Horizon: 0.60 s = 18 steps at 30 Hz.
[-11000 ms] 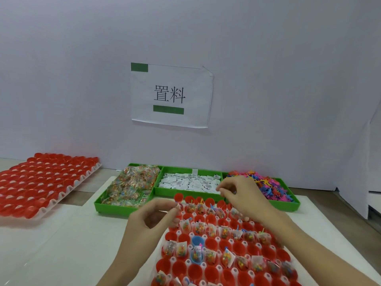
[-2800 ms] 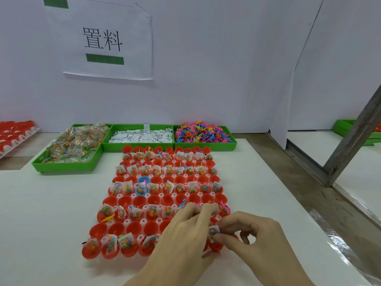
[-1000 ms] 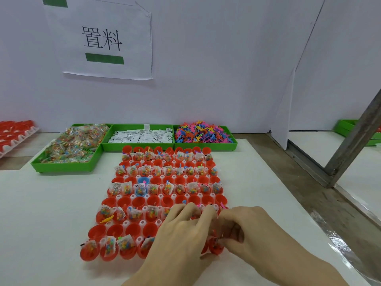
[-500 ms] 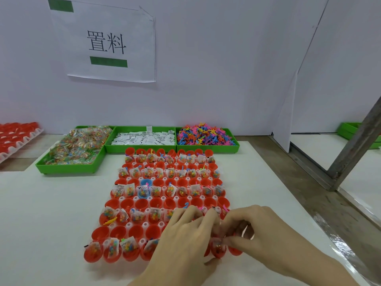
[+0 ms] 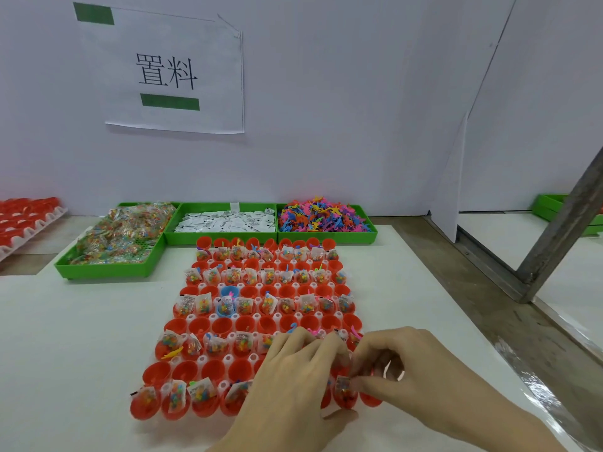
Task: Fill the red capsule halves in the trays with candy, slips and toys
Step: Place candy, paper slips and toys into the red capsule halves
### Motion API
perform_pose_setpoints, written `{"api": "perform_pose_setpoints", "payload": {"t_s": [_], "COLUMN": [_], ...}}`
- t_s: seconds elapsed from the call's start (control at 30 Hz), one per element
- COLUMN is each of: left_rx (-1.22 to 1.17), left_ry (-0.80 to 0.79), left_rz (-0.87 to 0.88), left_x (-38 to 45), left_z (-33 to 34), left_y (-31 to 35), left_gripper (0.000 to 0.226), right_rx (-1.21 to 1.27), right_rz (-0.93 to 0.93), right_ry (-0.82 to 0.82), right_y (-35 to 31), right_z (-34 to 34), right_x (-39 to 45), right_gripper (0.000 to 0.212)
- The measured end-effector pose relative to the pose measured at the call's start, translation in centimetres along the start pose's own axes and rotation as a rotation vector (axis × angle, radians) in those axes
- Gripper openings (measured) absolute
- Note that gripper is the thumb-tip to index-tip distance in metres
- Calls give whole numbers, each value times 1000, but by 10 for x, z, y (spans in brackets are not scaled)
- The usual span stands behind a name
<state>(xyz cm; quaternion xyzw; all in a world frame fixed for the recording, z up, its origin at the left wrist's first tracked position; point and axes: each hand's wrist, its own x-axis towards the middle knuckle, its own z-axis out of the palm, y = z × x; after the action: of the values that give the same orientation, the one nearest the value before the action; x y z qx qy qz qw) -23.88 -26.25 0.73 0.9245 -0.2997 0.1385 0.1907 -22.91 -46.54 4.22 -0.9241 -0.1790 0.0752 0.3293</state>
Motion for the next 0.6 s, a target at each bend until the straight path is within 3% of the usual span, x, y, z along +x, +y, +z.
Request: {"api": "perform_pose_setpoints", "payload": {"t_s": [0.27,0.4,0.5,0.6], "left_rx": [-137,-241,-269,-176], "left_ry": [-78,68,293,420], "left_rz": [-51,-142,-220,-348], "left_x": [-2,-5,1,16], "left_z": [-18,-44,-76,-102], "left_y": [-1,-24,-58,-123], "left_gripper": [60,55,31,10], "right_rx": [42,138,265,318], "right_rz": [-37,-89,-129,-159], "right_ry": [113,218,270,303], "right_y": [-1,-6,-12,-12], "right_z": [-13,-22,-25,-24], "right_x": [7,35,66,97], "right_gripper": [9,16,17,16]}}
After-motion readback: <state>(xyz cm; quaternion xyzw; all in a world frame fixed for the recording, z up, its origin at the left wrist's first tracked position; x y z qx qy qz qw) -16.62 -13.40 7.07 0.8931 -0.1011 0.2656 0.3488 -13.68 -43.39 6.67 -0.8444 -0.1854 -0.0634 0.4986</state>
